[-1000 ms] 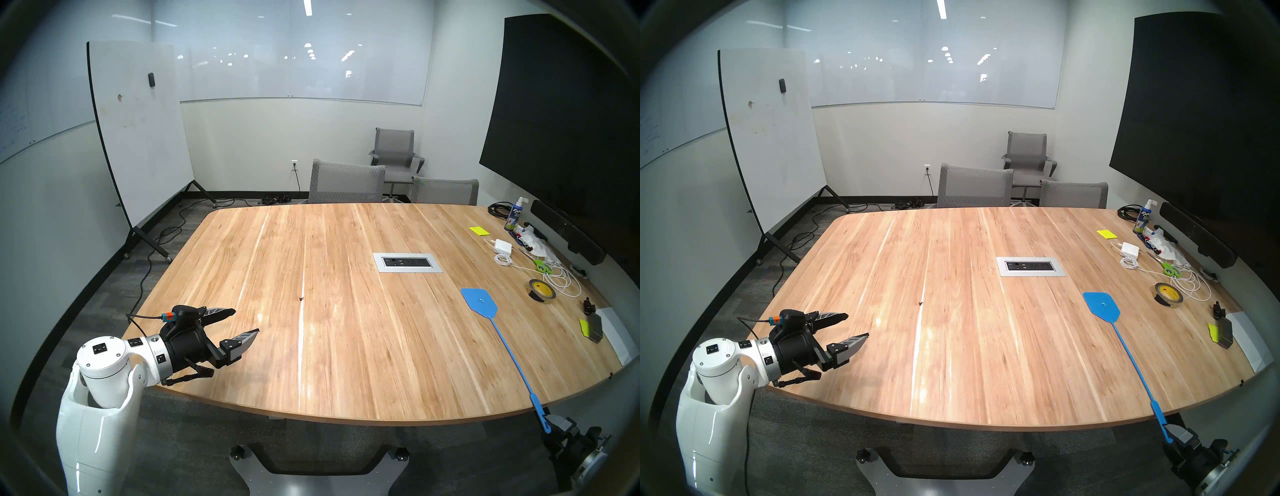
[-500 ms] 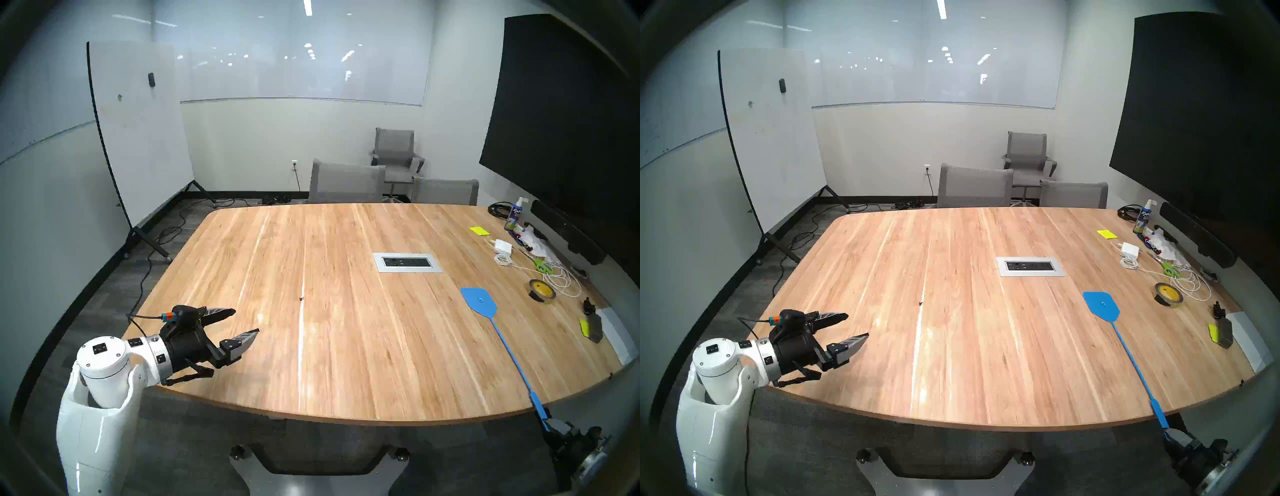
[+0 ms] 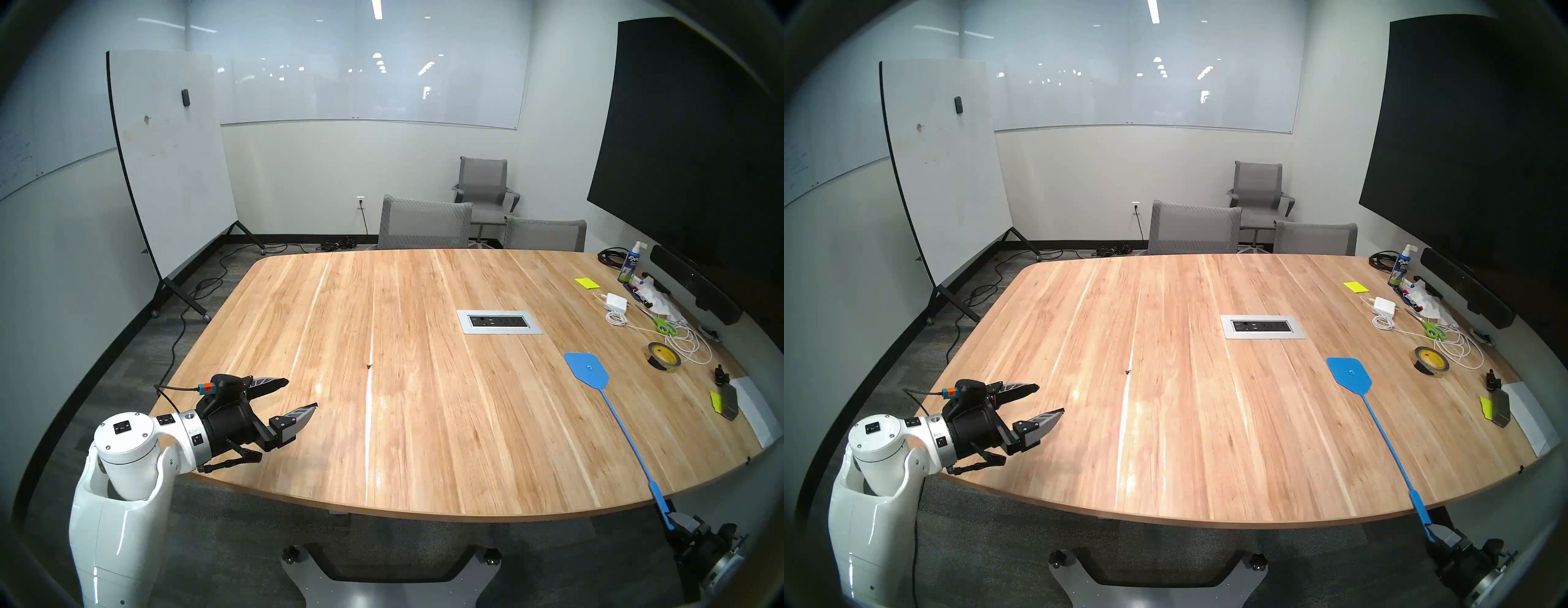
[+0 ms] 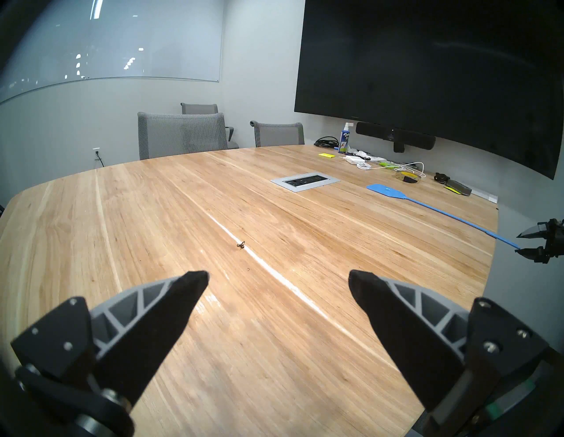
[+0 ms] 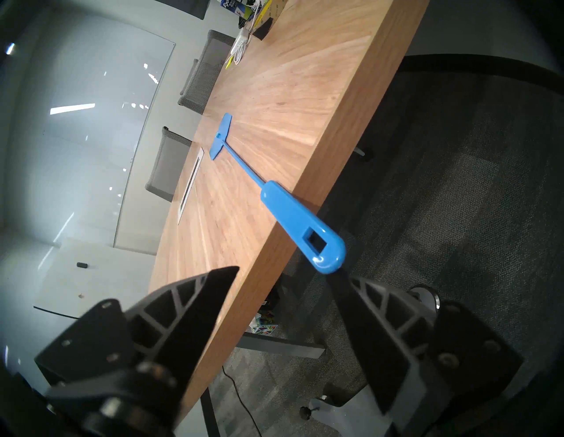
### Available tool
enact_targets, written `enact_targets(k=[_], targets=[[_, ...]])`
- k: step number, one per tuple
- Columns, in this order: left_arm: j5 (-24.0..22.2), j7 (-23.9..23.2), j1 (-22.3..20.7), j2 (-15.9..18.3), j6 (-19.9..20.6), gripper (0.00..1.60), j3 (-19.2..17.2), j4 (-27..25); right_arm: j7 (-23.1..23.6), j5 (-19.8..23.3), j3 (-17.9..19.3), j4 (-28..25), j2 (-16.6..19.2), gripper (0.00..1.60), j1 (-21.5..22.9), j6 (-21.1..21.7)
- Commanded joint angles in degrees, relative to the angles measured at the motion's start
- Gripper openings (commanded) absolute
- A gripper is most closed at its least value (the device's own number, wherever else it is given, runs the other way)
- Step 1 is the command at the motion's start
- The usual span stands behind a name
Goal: Swat a bug on table
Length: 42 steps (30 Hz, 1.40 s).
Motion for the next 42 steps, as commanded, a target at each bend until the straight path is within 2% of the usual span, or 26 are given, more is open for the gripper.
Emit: enact_targets(k=[1,9,18,21,23,26,33,39,42], targets=[[-0.04,-0.09,-0.06,0.1,0.12,1.6,-0.03,-0.92,-0.35,0.14,0.5,-0.43,0.26,1.6,0.19,0.17],[0.0,-0.12,-0.07,0.07,0.12,1.6,-0.05,-0.92,-0.84,0.15,0.84,-0.12,0.34,1.6,0.86,0.37],[0.04,-0.16,-0.09,0.03,0.13,1.6,-0.06,-0.92,-1.19,0.24,1.01,0.11,0.46,1.5,1.5,0.55],[0.05,-0.17,-0.09,0.02,0.13,1.6,-0.07,-0.92,-1.37,0.31,1.11,0.11,0.49,1.39,1.75,0.66],[0.06,-0.18,-0.09,0.01,0.13,1.6,-0.07,-0.92,-1.59,0.36,1.19,0.14,0.51,1.2,2.0,0.76],[0.07,-0.19,-0.1,0.0,0.13,1.6,-0.08,-0.92,-1.82,0.5,1.42,0.18,0.59,1.12,2.27,1.04],[0.09,-0.21,-0.1,-0.02,0.14,1.6,-0.09,-0.91,-2.67,1.14,2.24,0.29,0.72,1.2,2.95,1.14],[0.11,-0.23,-0.11,-0.04,0.15,1.6,-0.1,-0.92,-3.03,1.27,2.31,0.59,0.88,1.1,3.18,1.14],[0.12,-0.24,-0.11,-0.04,0.15,1.6,-0.1,-0.92,-3.13,1.36,2.33,0.69,0.95,1.12,3.21,1.14]])
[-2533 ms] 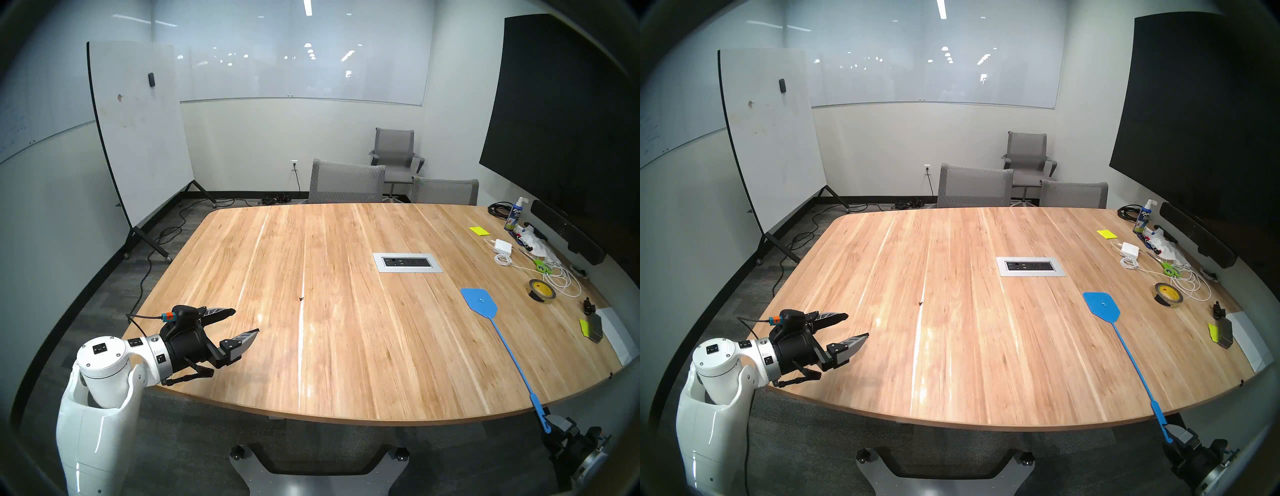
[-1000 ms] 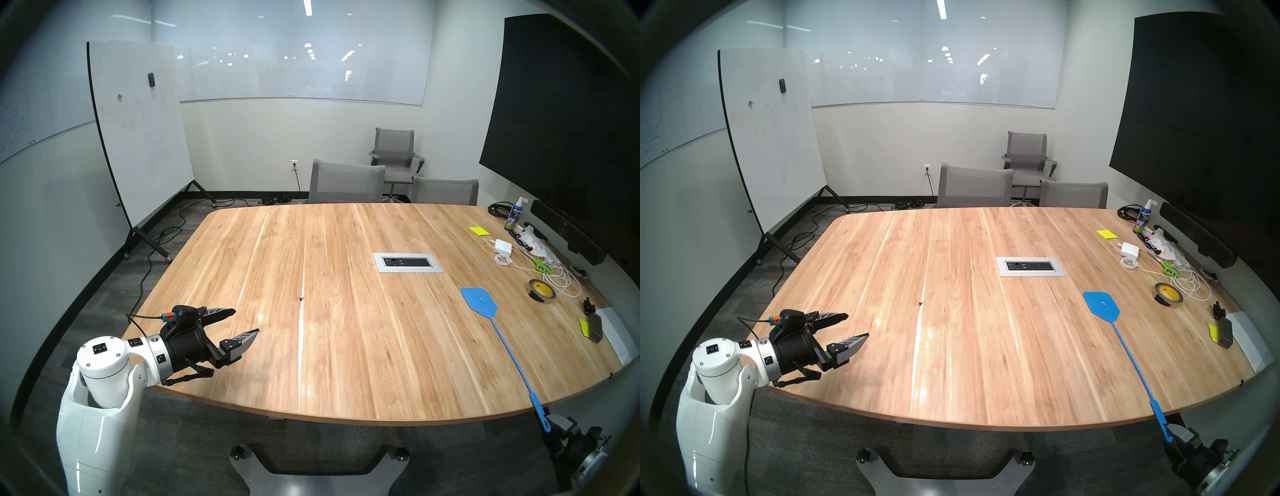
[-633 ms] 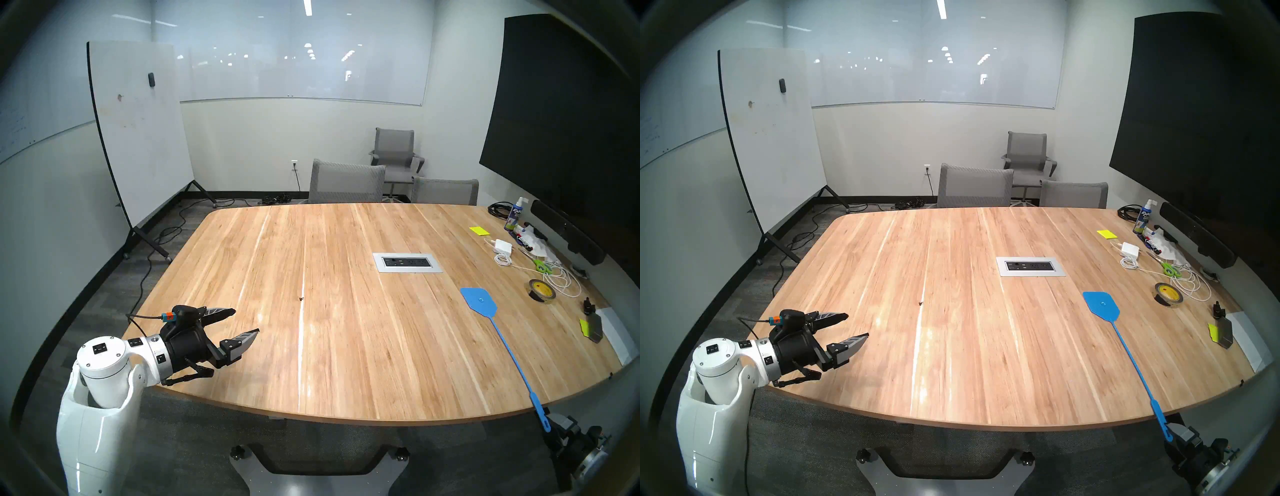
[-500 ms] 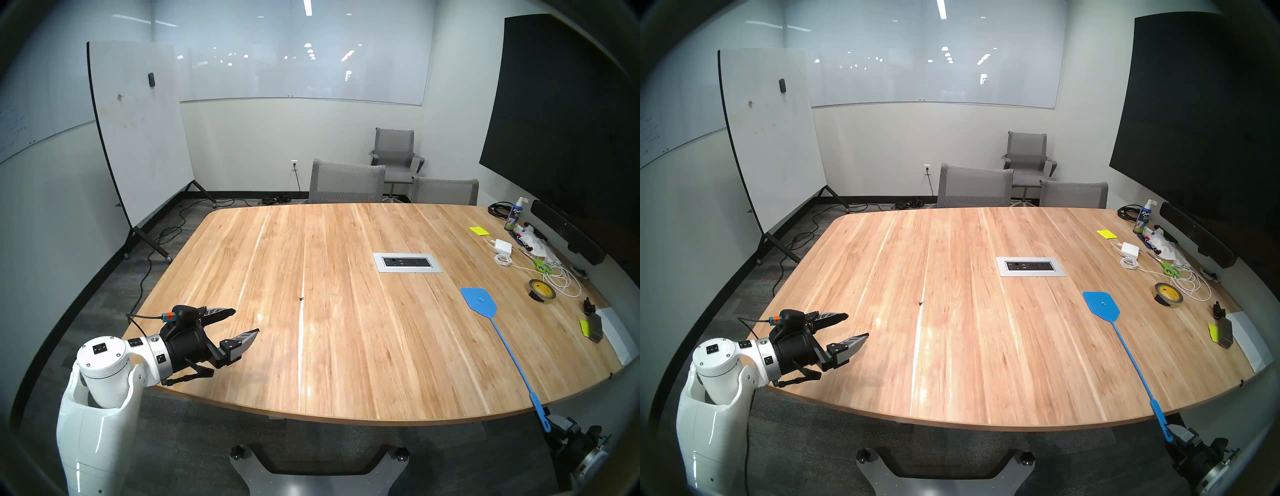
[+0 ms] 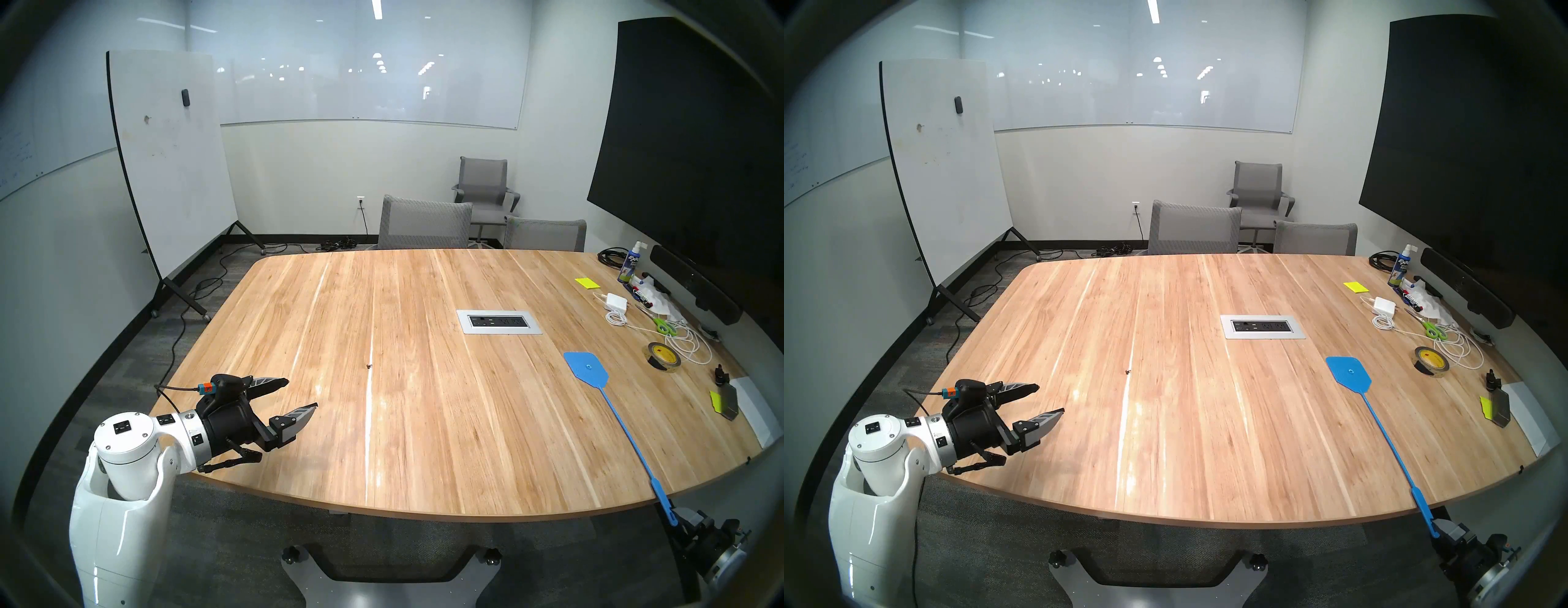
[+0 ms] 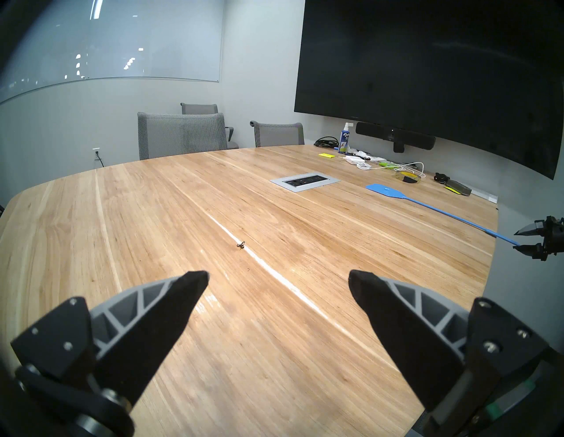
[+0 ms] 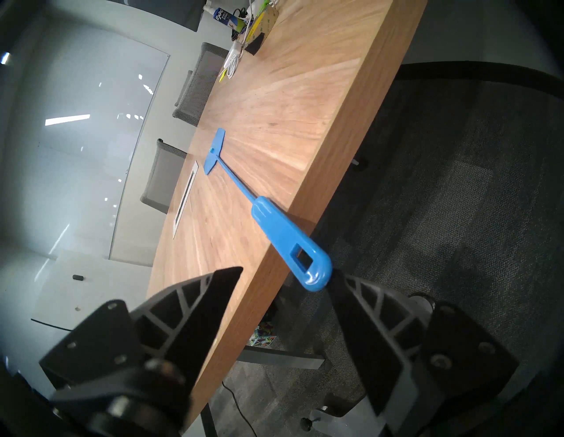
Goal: Swat a bug on table
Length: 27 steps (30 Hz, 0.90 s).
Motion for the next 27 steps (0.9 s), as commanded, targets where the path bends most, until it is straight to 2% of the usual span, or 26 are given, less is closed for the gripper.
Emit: enact_targets(k=[1,5,7,8,23,27], targets=[[-0.02,-0.08,-0.06,0.11,0.12,1.6,-0.03,-0.92,-0.65,1.38,0.43,-0.21,0.81,1.16,0.1,-0.05],[-0.01,-0.1,-0.06,0.09,0.12,1.6,-0.04,-0.92,-1.22,2.29,-0.04,0.04,1.29,1.29,-0.4,-0.05],[0.0,-0.1,-0.06,0.09,0.12,1.6,-0.04,-0.92,-1.56,2.47,-0.01,0.1,1.3,1.56,-0.38,-0.05],[0.0,-0.11,-0.06,0.08,0.12,1.6,-0.04,-0.92,-1.97,2.84,-0.13,0.14,1.42,1.6,-0.53,-0.05],[0.07,-0.17,-0.09,0.02,0.13,1.6,-0.07,-0.91,-5.67,6.3,-0.64,1.75,2.94,1.6,0.18,-0.05],[0.09,-0.19,-0.09,0.01,0.13,1.6,-0.08,-0.91,-6.36,7.37,-0.82,1.93,3.4,1.52,0.23,-0.05]])
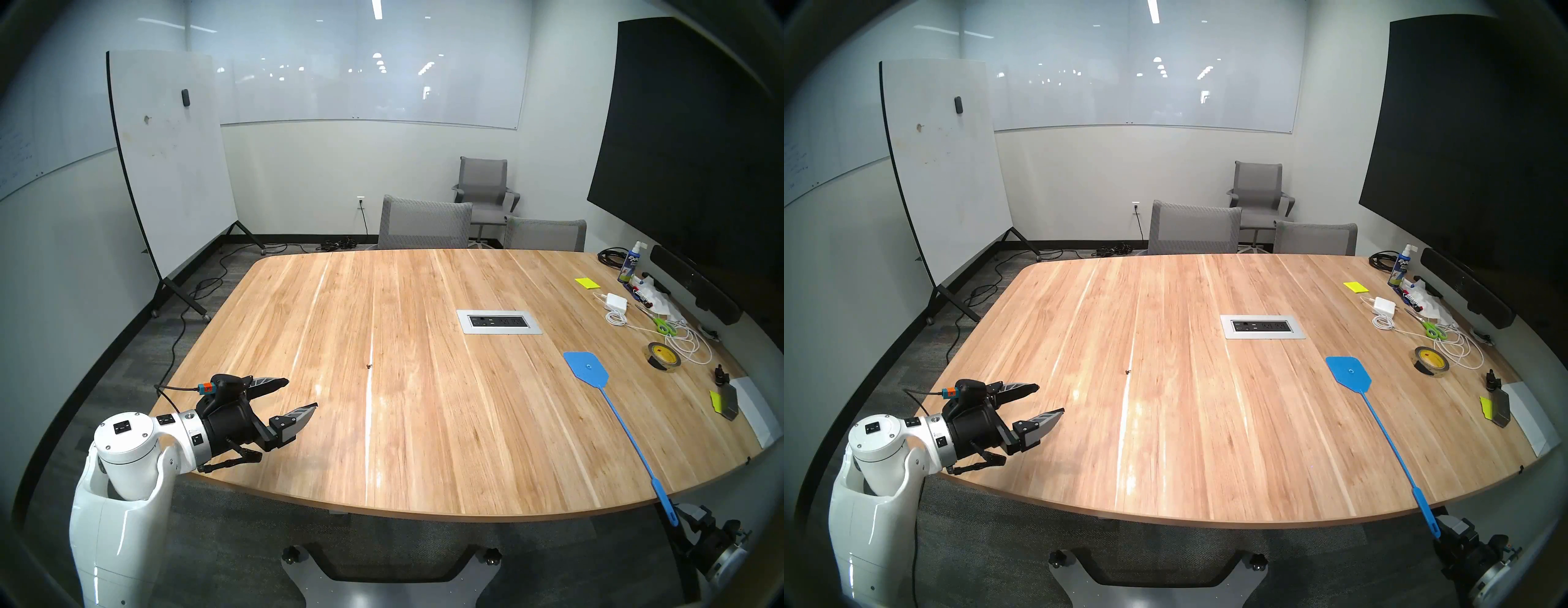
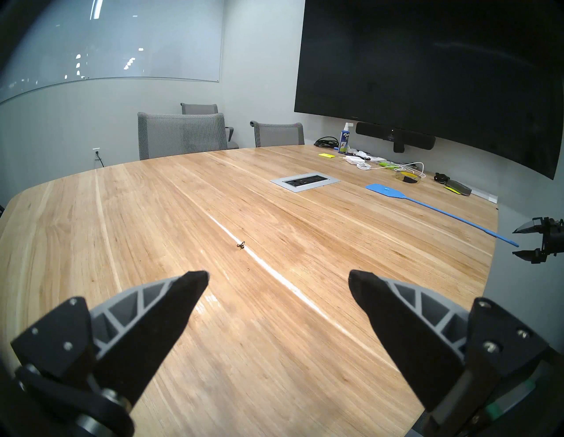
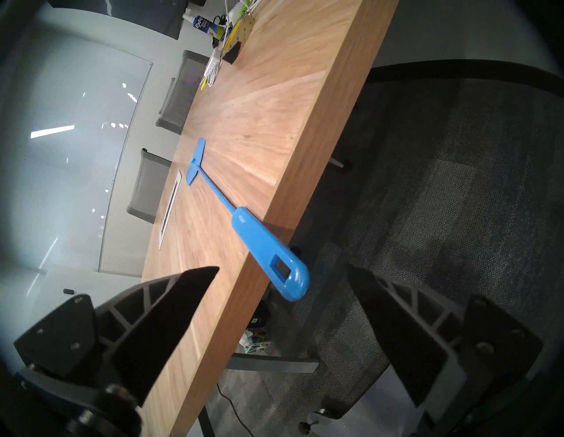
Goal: Swat a bug on table
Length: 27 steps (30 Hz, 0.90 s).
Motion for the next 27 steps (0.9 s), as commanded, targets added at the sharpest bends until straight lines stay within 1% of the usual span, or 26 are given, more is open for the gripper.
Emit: enact_targets(k=[1,4,5,7,8,9,10,11,14,15,23,27], targets=[[-0.03,-0.09,-0.06,0.1,0.12,1.6,-0.02,-0.91,-0.07,2.44,-0.14,-0.08,1.45,1.52,0.31,-0.06],[-0.02,-0.1,-0.06,0.09,0.12,1.6,-0.03,-0.91,-0.4,3.32,-0.19,-0.15,1.69,1.52,0.12,-0.06],[-0.01,-0.11,-0.07,0.08,0.12,1.6,-0.03,-0.9,-0.65,3.95,-0.25,-0.18,1.85,1.47,0.01,-0.06],[-0.01,-0.11,-0.07,0.08,0.12,1.6,-0.03,-0.9,-0.74,4.23,-0.27,-0.23,1.89,1.45,-0.07,-0.06],[0.0,-0.12,-0.07,0.07,0.12,1.6,-0.04,-0.91,-0.86,4.72,-0.35,-0.48,1.91,1.36,-0.41,-0.06],[0.0,-0.12,-0.07,0.07,0.12,1.6,-0.04,-0.91,-0.86,4.72,-0.35,-0.48,1.91,1.36,-0.41,-0.06],[0.01,-0.12,-0.07,0.07,0.12,1.6,-0.04,-0.91,-0.93,4.94,-0.41,-0.61,1.89,1.38,-0.6,-0.06],[0.01,-0.13,-0.07,0.06,0.13,1.6,-0.04,-0.91,-0.96,5.24,-0.51,-0.92,1.8,1.46,-0.99,-0.06],[0.02,-0.14,-0.07,0.05,0.13,1.6,-0.05,-0.91,-1.05,5.47,-0.6,-1.14,1.76,1.51,-1.26,-0.06],[0.03,-0.15,-0.08,0.04,0.13,1.6,-0.05,-0.91,-1.19,5.57,-0.73,-1.3,1.72,1.6,-1.43,-0.06],[0.07,-0.18,-0.09,0.01,0.14,1.6,-0.07,-0.91,-1.22,6.03,-0.96,-1.81,1.55,1.6,-1.96,-0.06],[0.09,-0.2,-0.1,-0.01,0.15,1.6,-0.08,-0.91,-1.41,6.43,-1.04,-2.51,1.3,1.56,-2.44,-0.06]])
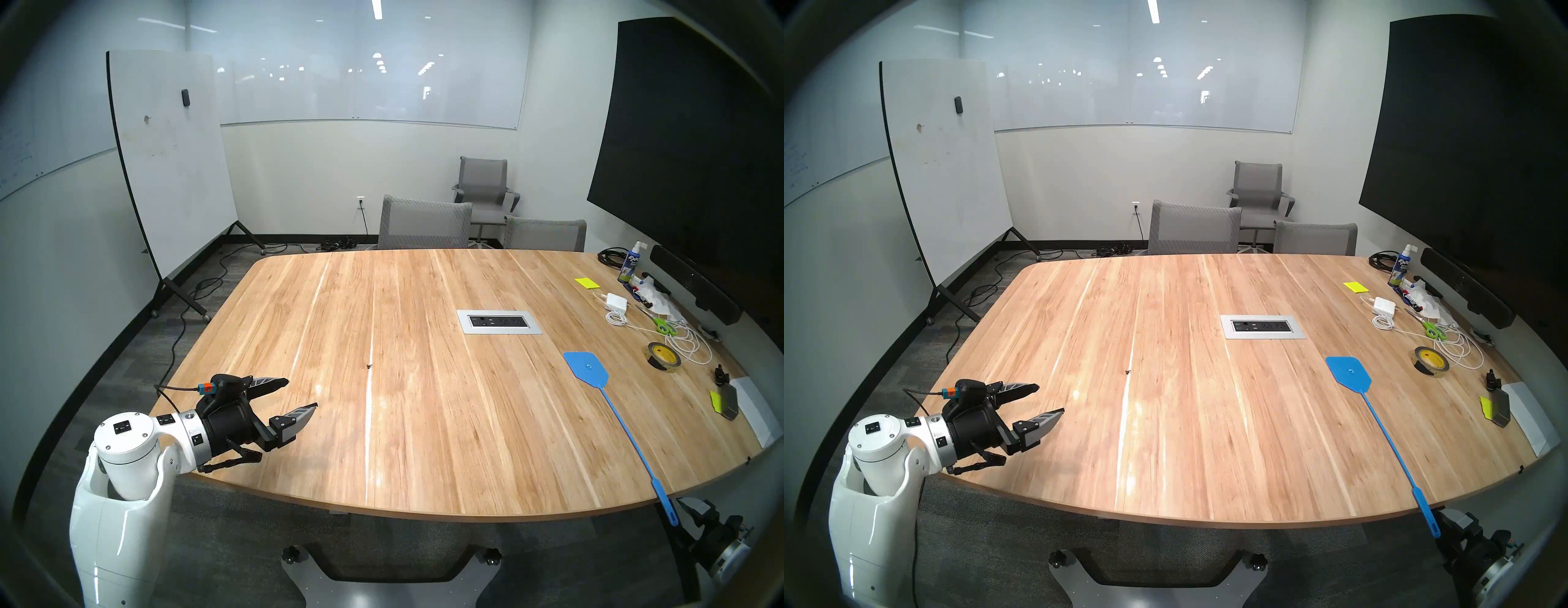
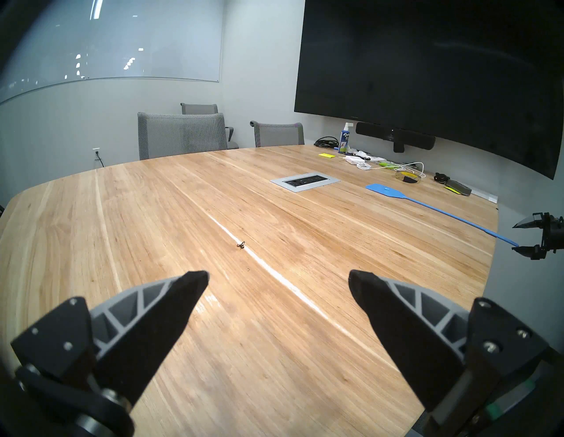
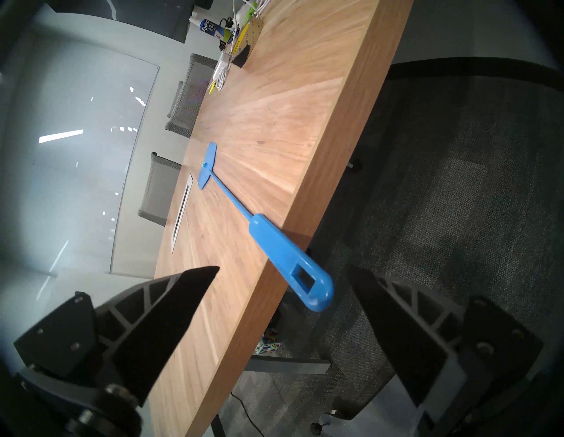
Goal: Swat a bug on table
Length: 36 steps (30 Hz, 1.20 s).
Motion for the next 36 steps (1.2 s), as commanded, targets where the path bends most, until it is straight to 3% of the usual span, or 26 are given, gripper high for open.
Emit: enact_targets(k=[1,36], targets=[[-0.04,-0.09,-0.06,0.1,0.13,1.6,-0.03,-0.91,-0.12,1.41,-0.08,-1.88,0.06,1.6,-1.08,-0.06],[0.14,-0.25,-0.11,-0.06,0.17,1.6,-0.11,-0.92,-0.11,2.15,-1.33,-1.13,0.44,1.6,-1.44,-0.06]])
